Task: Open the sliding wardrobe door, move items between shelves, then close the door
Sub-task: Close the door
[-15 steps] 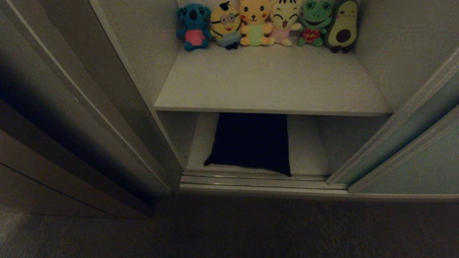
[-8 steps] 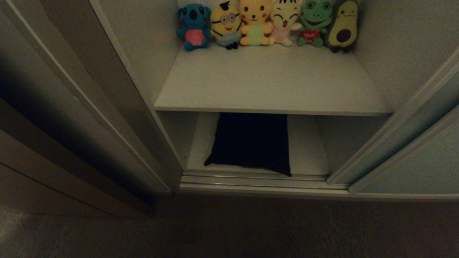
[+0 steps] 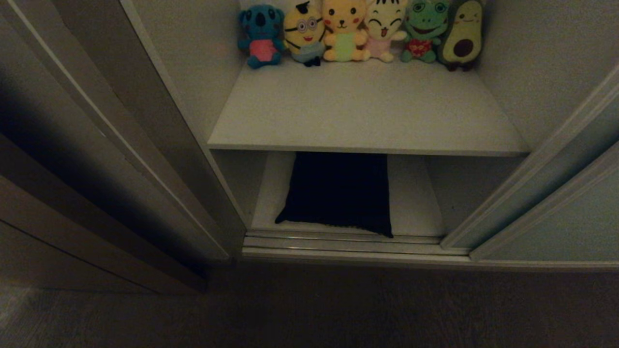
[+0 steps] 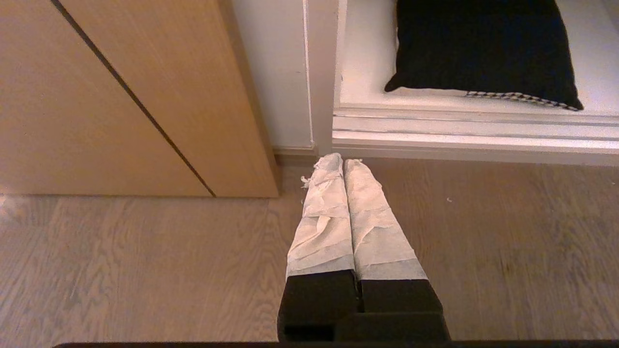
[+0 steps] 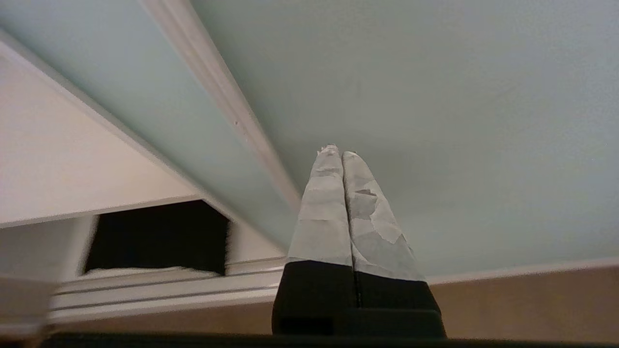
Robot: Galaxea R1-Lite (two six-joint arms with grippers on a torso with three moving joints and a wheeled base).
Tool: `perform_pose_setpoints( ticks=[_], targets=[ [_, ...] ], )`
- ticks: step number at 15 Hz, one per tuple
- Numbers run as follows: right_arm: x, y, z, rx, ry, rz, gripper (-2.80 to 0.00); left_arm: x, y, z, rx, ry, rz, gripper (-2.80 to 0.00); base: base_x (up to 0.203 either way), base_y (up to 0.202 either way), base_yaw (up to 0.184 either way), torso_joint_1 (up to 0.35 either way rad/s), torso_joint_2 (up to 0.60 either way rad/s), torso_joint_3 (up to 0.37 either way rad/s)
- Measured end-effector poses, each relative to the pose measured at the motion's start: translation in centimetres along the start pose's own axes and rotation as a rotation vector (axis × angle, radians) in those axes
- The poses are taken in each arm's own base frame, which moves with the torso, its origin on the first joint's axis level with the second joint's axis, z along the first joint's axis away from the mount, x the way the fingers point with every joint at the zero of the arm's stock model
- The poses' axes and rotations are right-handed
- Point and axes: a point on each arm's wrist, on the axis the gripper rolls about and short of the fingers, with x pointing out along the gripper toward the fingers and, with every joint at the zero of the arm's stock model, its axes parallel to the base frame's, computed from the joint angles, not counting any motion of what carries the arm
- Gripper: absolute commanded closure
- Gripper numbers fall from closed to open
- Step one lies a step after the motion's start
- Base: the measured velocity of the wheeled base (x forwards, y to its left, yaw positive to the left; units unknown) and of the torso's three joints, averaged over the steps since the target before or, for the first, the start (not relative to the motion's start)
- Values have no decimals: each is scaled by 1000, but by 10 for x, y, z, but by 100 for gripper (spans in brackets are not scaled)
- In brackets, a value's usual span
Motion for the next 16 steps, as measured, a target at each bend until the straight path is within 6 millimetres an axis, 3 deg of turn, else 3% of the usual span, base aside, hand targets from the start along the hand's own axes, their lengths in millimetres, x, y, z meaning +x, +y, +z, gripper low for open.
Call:
perform_pose_setpoints(
  ticks=[4, 11, 16],
  targets=[
    [10, 4, 0, 51, 29, 32, 0, 0, 0, 0, -1, 0, 0, 0, 0, 0, 0, 0, 0, 0],
    [19, -6, -12, 85, 61, 31, 0, 0, 0, 0, 0, 0, 0, 0, 0, 0, 0, 0, 0, 0],
    [27, -11, -10, 58, 49, 43, 0, 0, 0, 0, 1, 1, 0, 0, 0, 0, 0, 0, 0, 0]
  ],
)
